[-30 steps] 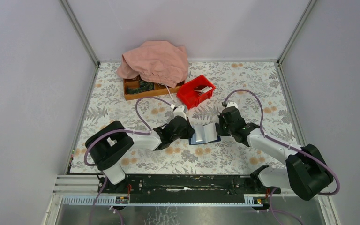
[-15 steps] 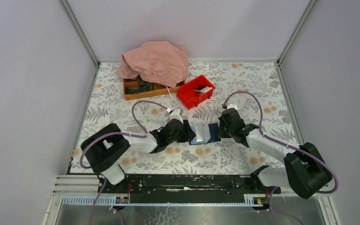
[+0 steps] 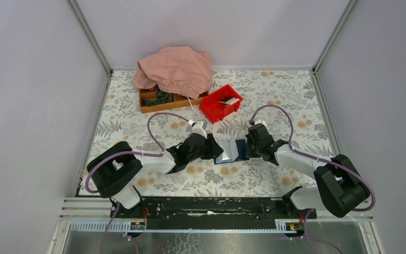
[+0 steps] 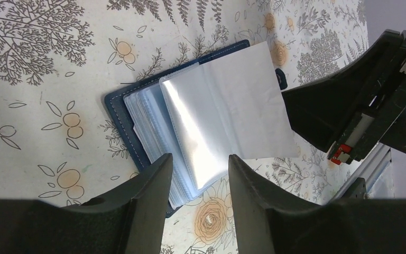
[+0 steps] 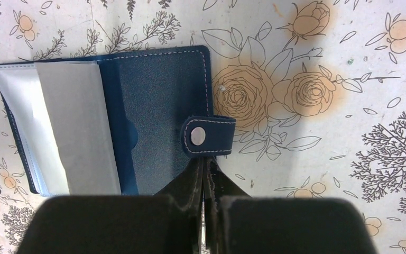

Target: Take the credit cards out of the card holder

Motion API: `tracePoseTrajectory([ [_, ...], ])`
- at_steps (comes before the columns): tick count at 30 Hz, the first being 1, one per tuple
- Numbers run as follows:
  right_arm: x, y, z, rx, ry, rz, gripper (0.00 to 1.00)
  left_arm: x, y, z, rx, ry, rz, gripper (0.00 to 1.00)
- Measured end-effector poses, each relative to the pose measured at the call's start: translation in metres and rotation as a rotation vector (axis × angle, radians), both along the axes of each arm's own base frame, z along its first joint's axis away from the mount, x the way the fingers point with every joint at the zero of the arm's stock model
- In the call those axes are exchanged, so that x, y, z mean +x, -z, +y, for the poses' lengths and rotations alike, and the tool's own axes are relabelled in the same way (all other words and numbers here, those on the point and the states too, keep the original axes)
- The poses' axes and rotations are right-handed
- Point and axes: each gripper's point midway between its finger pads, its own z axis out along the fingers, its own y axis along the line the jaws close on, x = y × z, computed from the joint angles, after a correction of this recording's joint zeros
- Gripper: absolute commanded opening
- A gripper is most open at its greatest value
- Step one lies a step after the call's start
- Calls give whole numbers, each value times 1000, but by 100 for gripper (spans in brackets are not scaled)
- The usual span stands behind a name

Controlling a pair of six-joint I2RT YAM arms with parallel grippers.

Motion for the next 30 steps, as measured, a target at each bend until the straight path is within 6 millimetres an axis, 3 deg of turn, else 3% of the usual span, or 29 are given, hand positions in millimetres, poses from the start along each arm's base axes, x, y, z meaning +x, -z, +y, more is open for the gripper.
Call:
tracePoseTrajectory([
  [14,3,0,2,4,0,-7,0,-2,18,-1,36,15,24,50],
  [25,4,1,2,6,0,-10,0,6,7,-12,11,25,2,50],
  [30,4,1,2,6,0,-10,0,6,11,-14,17,32,8,49],
])
